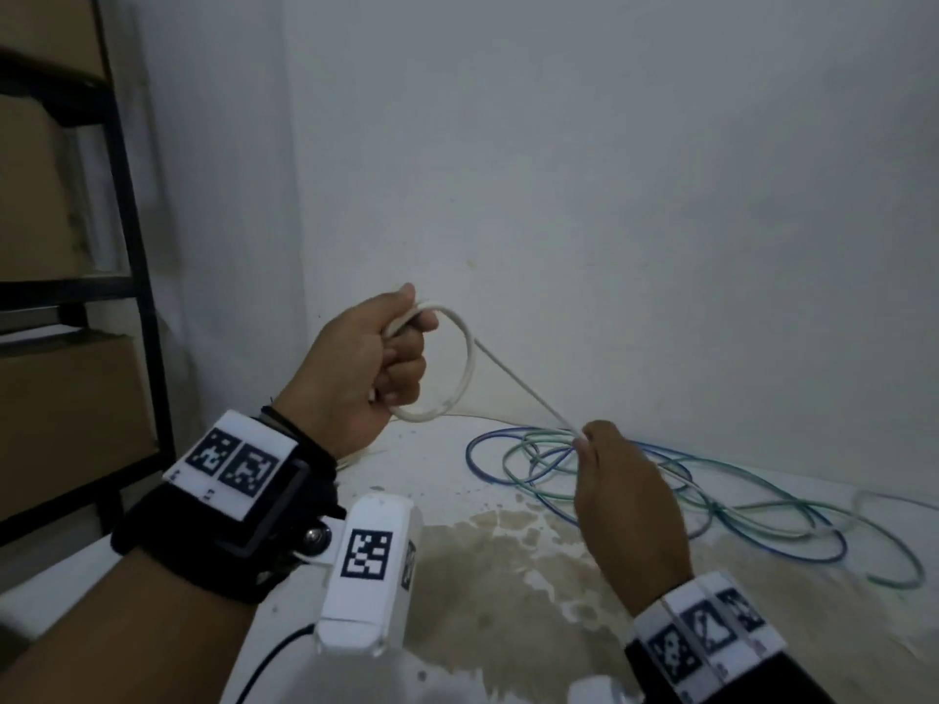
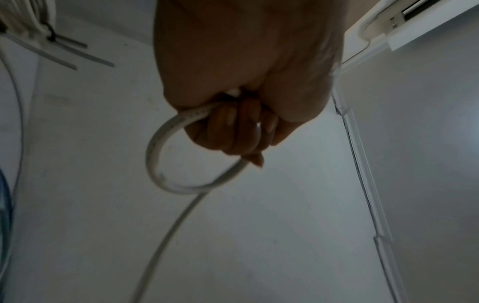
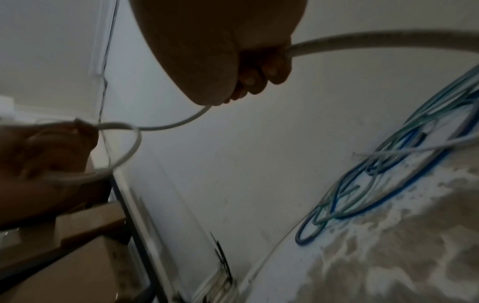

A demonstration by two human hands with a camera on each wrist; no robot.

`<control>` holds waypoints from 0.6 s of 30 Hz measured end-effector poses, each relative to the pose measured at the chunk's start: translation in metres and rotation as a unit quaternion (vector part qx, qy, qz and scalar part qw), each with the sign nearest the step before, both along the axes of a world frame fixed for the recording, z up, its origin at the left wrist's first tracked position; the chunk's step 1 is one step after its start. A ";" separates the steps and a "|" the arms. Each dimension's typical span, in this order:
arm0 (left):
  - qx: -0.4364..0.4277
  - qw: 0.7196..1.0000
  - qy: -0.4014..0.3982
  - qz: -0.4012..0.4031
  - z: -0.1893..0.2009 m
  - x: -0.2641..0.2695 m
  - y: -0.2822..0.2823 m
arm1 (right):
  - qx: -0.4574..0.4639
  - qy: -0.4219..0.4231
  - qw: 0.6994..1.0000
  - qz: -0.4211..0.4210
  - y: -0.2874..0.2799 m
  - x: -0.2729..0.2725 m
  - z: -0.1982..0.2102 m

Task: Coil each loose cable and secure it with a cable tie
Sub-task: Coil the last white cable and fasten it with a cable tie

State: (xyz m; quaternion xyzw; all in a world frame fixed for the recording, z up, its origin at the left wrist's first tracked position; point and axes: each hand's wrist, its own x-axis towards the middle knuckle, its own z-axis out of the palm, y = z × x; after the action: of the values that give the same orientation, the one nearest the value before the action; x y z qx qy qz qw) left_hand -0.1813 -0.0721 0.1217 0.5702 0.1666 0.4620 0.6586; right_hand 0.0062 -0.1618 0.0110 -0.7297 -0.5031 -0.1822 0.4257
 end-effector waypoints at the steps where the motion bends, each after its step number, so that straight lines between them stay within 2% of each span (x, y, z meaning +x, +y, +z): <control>1: 0.009 1.000 0.025 -0.002 -0.002 -0.003 0.000 | 0.022 0.009 0.999 -0.022 -0.002 0.007 0.006; 3: 0.025 0.997 0.069 0.001 -0.006 -0.007 0.000 | 0.066 0.038 0.996 -0.051 -0.010 0.025 0.021; 5: 0.024 0.997 0.079 0.004 -0.009 -0.007 -0.002 | 0.075 0.042 0.994 -0.073 -0.017 0.035 0.031; 9: -0.028 0.997 0.039 -0.053 -0.007 0.000 -0.008 | 0.021 0.008 0.996 -0.081 -0.021 0.030 0.028; 13: -0.023 0.993 0.061 -0.103 -0.007 0.012 -0.024 | 0.017 0.026 0.996 -0.087 -0.025 0.037 0.024; 15: -0.031 0.995 0.030 -0.089 -0.006 0.018 -0.028 | -0.027 -0.017 0.997 -0.068 -0.025 0.036 0.020; 18: -0.055 0.996 -0.041 -0.048 -0.002 0.024 -0.025 | -0.029 -0.127 0.991 -0.020 -0.024 0.025 0.007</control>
State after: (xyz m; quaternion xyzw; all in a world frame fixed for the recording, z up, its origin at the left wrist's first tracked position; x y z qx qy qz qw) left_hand -0.1571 -0.0966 0.1194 0.5209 0.1367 0.4428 0.7169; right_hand 0.0311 -0.1856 0.0182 -0.7224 -0.5436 -0.2670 0.3338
